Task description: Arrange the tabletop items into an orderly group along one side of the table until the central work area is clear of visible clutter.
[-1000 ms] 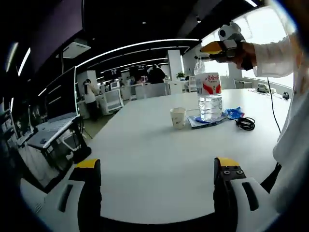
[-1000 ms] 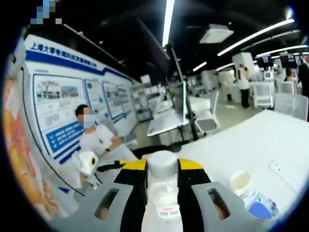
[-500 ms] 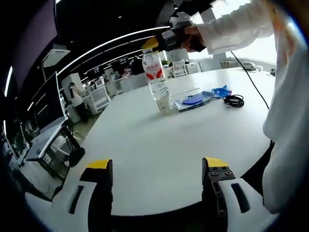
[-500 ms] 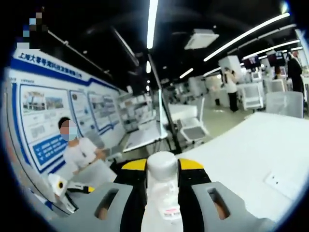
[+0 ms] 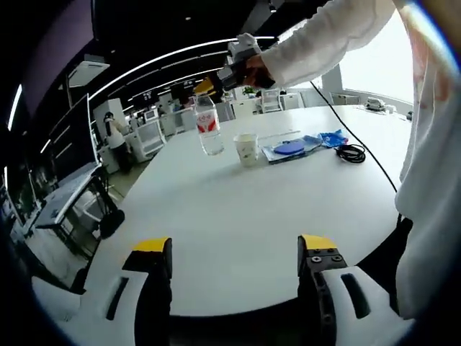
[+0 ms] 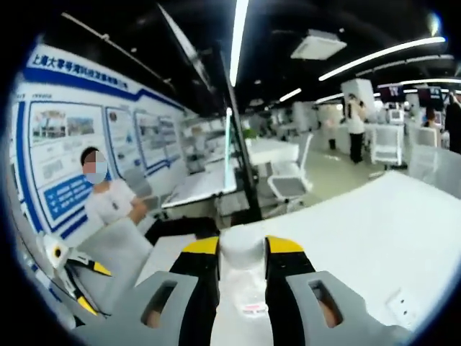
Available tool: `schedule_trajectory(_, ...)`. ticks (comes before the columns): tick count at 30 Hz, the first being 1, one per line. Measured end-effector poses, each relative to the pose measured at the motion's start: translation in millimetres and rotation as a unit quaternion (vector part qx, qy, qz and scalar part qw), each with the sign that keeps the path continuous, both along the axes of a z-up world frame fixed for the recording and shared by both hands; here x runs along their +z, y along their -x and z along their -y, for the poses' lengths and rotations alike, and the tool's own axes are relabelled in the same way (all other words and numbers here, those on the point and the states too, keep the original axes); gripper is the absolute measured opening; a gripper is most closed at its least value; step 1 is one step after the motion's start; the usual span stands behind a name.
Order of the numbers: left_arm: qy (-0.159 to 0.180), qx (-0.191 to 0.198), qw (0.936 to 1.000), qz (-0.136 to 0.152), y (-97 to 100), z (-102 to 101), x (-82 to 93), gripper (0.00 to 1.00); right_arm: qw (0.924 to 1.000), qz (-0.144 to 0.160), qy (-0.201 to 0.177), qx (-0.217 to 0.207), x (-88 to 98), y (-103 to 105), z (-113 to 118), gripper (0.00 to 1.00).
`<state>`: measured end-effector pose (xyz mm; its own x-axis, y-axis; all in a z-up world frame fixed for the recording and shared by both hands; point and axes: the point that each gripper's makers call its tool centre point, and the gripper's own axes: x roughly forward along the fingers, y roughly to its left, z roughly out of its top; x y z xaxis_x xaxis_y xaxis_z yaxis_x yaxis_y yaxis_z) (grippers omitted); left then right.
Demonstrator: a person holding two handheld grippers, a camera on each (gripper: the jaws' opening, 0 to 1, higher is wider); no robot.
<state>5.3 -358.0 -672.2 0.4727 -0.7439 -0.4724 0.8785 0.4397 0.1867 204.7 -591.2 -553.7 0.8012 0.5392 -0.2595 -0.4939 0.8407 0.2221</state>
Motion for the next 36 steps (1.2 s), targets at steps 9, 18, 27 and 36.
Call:
schedule_trajectory(9,-0.025,0.004,0.9997,0.007,-2.6,-1,-6.0,0.65,0.9958,-0.031,0.062,0.059,-42.3,-4,1,0.21)
schedule_trajectory(18,-0.052,0.006,0.9986,0.011,-2.3,-2,-14.3,0.62,0.9947,-0.047,0.075,0.053,-53.3,-5,25,0.21)
schedule_trajectory(27,-0.063,0.004,0.9979,0.013,-2.5,-3,-16.5,0.61,0.9896,-0.051,0.099,0.092,-49.5,10,28,0.2)
schedule_trajectory(36,-0.069,0.002,0.9974,0.019,-2.5,-5,-16.3,0.59,0.9892,-0.052,0.1,0.093,-53.1,20,22,0.2)
